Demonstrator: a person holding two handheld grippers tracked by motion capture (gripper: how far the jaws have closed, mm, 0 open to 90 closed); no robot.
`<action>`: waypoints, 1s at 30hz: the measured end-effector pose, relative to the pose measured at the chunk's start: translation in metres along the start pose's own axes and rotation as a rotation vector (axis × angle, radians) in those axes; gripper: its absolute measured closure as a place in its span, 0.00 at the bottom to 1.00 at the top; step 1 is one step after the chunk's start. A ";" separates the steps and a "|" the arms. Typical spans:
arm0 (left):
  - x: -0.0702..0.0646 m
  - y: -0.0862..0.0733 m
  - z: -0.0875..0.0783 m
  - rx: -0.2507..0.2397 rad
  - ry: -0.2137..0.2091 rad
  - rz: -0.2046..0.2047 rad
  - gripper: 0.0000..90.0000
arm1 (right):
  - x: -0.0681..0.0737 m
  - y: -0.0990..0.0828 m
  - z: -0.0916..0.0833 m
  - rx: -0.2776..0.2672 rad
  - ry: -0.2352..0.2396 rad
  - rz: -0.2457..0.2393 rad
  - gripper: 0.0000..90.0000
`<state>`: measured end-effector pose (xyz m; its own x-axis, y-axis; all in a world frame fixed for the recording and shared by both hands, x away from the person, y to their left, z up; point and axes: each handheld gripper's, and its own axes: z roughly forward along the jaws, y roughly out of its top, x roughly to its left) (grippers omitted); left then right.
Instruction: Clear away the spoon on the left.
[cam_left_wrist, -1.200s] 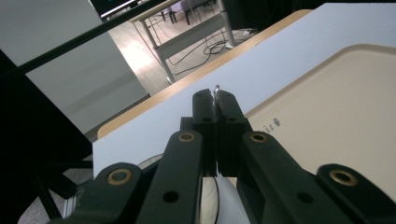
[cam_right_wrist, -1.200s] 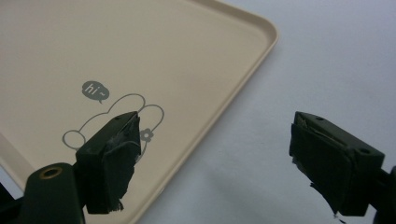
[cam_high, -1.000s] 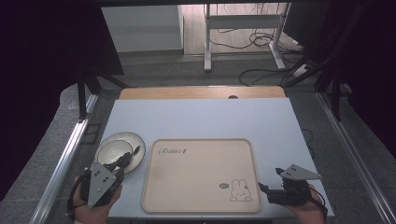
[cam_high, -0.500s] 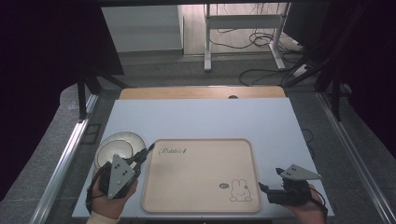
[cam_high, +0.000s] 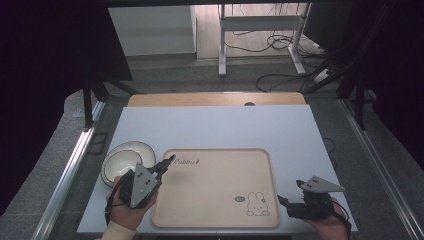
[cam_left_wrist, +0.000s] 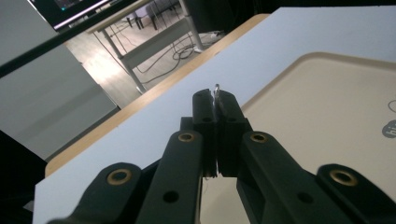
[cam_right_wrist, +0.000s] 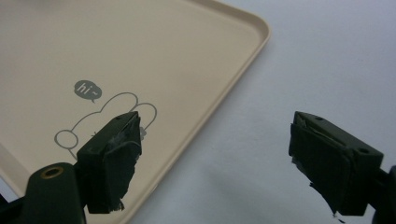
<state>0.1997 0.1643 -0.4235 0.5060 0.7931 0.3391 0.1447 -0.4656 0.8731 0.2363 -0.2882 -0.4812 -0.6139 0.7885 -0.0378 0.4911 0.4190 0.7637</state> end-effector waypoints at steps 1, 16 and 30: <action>-0.001 -0.001 0.002 0.004 -0.003 0.004 0.99 | 0.000 0.000 0.000 0.000 0.000 0.000 0.19; -0.011 -0.004 0.015 0.031 -0.033 0.038 0.99 | -0.001 0.000 0.000 0.001 0.001 -0.001 0.19; -0.019 -0.010 0.022 0.067 -0.065 0.082 0.99 | -0.001 -0.001 0.000 0.000 0.000 -0.006 0.19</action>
<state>0.2074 0.1447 -0.4461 0.5722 0.7252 0.3830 0.1557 -0.5546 0.8175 0.2370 -0.2895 -0.4822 -0.6170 0.7858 -0.0426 0.4874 0.4240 0.7633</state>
